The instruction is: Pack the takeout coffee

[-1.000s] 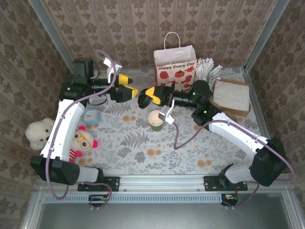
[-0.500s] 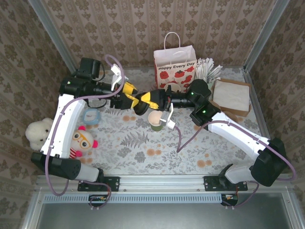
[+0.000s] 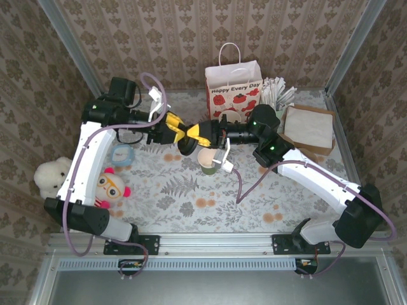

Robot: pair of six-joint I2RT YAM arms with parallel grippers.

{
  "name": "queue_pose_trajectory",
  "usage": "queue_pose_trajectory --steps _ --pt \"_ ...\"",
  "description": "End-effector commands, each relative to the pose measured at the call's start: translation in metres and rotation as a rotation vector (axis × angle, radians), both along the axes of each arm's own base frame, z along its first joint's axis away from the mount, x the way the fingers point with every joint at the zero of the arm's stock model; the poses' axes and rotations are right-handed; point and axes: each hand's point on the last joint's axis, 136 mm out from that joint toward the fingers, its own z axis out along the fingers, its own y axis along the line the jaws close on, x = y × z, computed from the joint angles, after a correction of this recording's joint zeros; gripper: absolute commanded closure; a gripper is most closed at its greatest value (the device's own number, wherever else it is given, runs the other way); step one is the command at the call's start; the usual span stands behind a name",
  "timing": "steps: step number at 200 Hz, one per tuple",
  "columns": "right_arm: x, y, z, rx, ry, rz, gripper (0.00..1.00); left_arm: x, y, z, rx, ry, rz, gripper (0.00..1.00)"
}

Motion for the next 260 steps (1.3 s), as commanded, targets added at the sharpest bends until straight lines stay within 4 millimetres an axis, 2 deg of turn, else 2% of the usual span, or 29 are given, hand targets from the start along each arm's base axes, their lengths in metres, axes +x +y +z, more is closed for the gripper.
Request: queue_pose_trajectory --steps 1,32,50,54,72,90,110,115,122,130,133,157,178,188,202,223,235,245,260 --pt "-0.013 0.003 0.017 0.018 -0.07 0.055 1.0 -0.014 0.0 0.007 -0.031 -0.022 -0.067 0.64" --pt "-0.012 0.006 0.015 0.0 -0.078 0.066 1.0 -0.015 -0.005 0.002 -0.007 -0.015 -0.082 0.68" --pt "-0.016 0.005 0.02 0.002 -0.092 0.085 1.0 -0.013 -0.007 -0.003 0.019 -0.002 -0.086 0.79" --pt "-0.009 0.011 0.01 -0.018 -0.069 0.087 1.0 -0.013 -0.008 -0.002 0.019 -0.004 -0.087 0.82" --pt "-0.006 0.013 0.006 -0.035 -0.068 0.079 1.0 -0.012 -0.008 -0.001 0.012 -0.015 -0.086 0.99" --pt "0.003 0.014 0.001 -0.047 -0.045 0.036 1.0 -0.001 -0.007 0.001 -0.003 -0.037 -0.034 1.0" --pt "0.02 0.009 -0.011 -0.058 0.044 -0.072 0.72 0.035 -0.003 0.008 -0.053 -0.04 0.133 1.0" --pt "0.026 0.007 -0.014 -0.055 0.078 -0.107 0.61 0.042 0.0 0.01 -0.076 -0.04 0.166 1.0" --pt "0.037 0.005 -0.023 -0.056 0.164 -0.167 0.39 0.048 0.004 0.009 -0.099 -0.026 0.207 1.0" --pt "0.046 -0.007 -0.016 -0.017 0.259 -0.26 0.05 0.055 0.008 0.008 -0.106 -0.037 0.262 1.0" --pt "0.051 -0.01 -0.017 -0.001 0.306 -0.297 0.01 0.058 0.009 0.006 -0.102 -0.035 0.285 1.0" --pt "0.093 -0.056 -0.01 0.282 0.736 -0.592 0.0 0.082 0.022 -0.022 -0.002 0.029 0.499 1.0" --pt "0.094 -0.09 -0.004 0.549 1.213 -0.617 0.0 0.091 0.029 -0.042 0.063 0.115 0.637 1.0" --pt "0.102 -0.107 -0.009 0.728 1.461 -0.615 0.0 0.095 0.031 -0.053 0.096 0.142 0.71 1.0" --pt "0.115 -0.131 -0.033 0.978 1.755 -0.655 0.0 0.094 0.029 -0.064 0.128 0.178 0.769 1.0" --pt "0.123 -0.164 -0.086 1.298 2.047 -0.727 0.0 0.085 0.02 -0.084 0.212 0.229 0.812 1.0" --pt "0.119 -0.166 -0.108 1.334 2.167 -0.687 0.0 0.082 0.021 -0.097 0.273 0.262 0.849 1.0" --pt "0.115 -0.164 -0.118 1.335 2.244 -0.647 0.0 0.072 0.014 -0.109 0.329 0.293 0.848 1.0" --pt "0.107 -0.163 -0.139 1.298 2.327 -0.691 0.0 0.063 0.01 -0.124 0.392 0.348 0.862 1.0"
